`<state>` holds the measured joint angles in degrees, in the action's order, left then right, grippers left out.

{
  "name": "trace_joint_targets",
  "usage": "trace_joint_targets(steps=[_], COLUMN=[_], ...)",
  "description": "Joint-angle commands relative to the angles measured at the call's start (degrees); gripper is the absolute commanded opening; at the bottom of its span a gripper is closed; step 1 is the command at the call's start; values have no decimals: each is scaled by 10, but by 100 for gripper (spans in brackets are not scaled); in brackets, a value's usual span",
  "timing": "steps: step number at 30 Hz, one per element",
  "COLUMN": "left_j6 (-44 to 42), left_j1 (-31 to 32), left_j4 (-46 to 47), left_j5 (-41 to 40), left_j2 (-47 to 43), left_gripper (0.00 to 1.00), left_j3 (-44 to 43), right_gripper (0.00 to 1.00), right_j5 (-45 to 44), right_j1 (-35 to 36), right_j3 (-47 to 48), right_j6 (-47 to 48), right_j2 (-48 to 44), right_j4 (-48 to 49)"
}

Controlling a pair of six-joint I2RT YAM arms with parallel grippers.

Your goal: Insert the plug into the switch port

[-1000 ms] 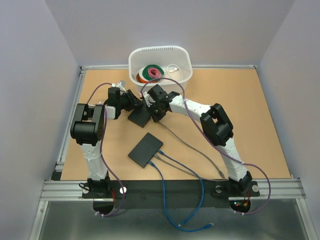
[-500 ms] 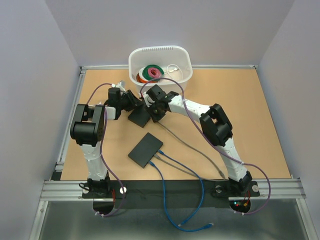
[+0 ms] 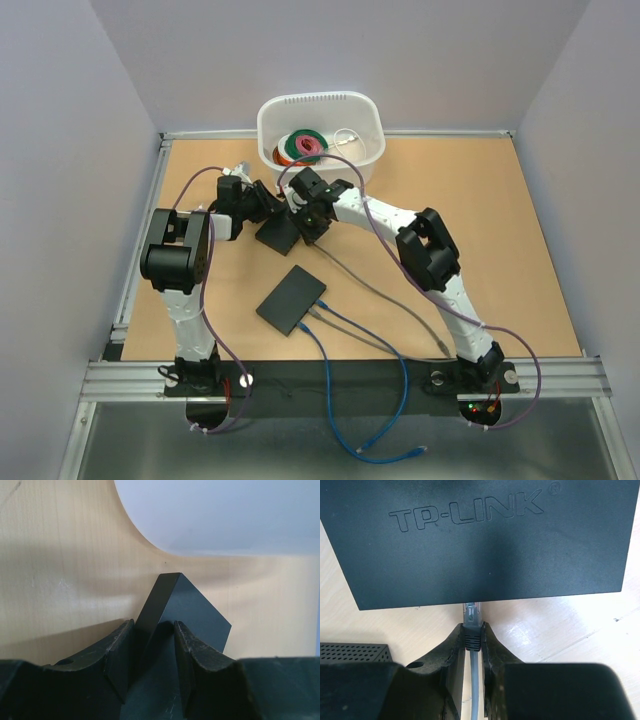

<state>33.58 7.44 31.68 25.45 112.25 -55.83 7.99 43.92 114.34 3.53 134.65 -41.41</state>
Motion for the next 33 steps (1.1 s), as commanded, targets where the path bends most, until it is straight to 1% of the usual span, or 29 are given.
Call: trace_joint_targets(steps=[1,9,15,20,26,31,33], left_j6=[-7,-6,-8,-9,-12,-14,-14], left_j1=[11,11,11,11,20,37,39], left_j4=[-23,-23,-23,-20,-5,-1,0], left_j5=[6,1,6,11,3,-3,-1], left_j2=[-22,-23,-24,-26,-28,-24,-21], left_gripper=[47,47,47,47,47,46,46], left_j3=[17,19,22,39,78,90,92], right_gripper=[1,1,0,0,1,1,0], right_j5=[11,7,-25,-44,-65,-66,-52], right_j1=[13,19,19,19,18,16,16], right_j3=[40,43,42,19,-15,3,11], right_j6=[-12,-19,-17,-19,-32,-25,-14], right_j2=[-4,-18,-12,4,-11,-3,-1], right_j4=[30,31,35,61,117,142,147])
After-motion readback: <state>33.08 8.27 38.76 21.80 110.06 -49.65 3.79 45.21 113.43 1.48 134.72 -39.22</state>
